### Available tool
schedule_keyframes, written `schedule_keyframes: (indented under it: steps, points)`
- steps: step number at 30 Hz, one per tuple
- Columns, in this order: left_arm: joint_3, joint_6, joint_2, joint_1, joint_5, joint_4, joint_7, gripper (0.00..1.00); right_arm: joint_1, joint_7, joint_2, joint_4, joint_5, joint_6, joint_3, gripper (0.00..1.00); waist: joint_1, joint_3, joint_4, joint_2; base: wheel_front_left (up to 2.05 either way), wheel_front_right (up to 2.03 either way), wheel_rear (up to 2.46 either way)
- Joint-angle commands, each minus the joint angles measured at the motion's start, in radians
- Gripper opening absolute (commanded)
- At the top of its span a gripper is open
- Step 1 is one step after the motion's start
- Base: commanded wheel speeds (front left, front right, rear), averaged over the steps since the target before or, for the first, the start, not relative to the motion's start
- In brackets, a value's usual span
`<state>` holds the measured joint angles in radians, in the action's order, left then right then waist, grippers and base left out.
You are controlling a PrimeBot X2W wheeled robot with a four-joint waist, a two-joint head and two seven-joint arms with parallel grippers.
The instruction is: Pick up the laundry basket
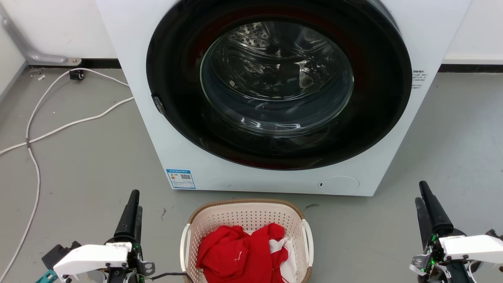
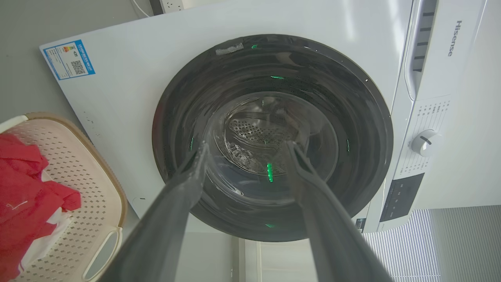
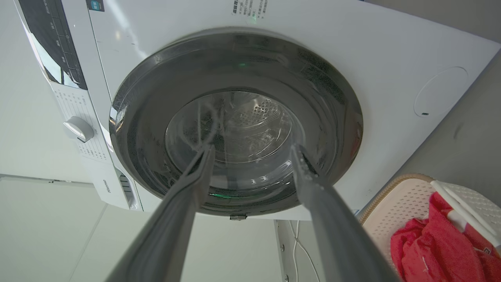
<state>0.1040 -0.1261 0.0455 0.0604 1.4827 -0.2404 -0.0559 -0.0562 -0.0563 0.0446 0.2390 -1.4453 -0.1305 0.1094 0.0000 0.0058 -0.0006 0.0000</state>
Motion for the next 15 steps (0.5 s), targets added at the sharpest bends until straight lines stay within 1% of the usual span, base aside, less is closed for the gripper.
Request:
schedule_keyframes:
  steps: [1, 15]
  points:
    - [0.002, 0.005, 0.003, 0.021, -0.042, 0.034, 0.014, 1.0, -0.006, 0.012, 0.003, -0.035, 0.053, 0.0, -0.002, 1.0, 0.0, 0.0, 0.0, 0.0, 0.0, 0.0, 0.0]
    - [-0.051, 0.076, 0.003, 0.008, -0.335, 0.118, 0.073, 1.0, 0.019, 0.072, 0.003, -0.125, 0.413, 0.0, -0.052, 1.0, 0.0, 0.003, 0.0, 0.0, 0.0, 0.0, 0.0]
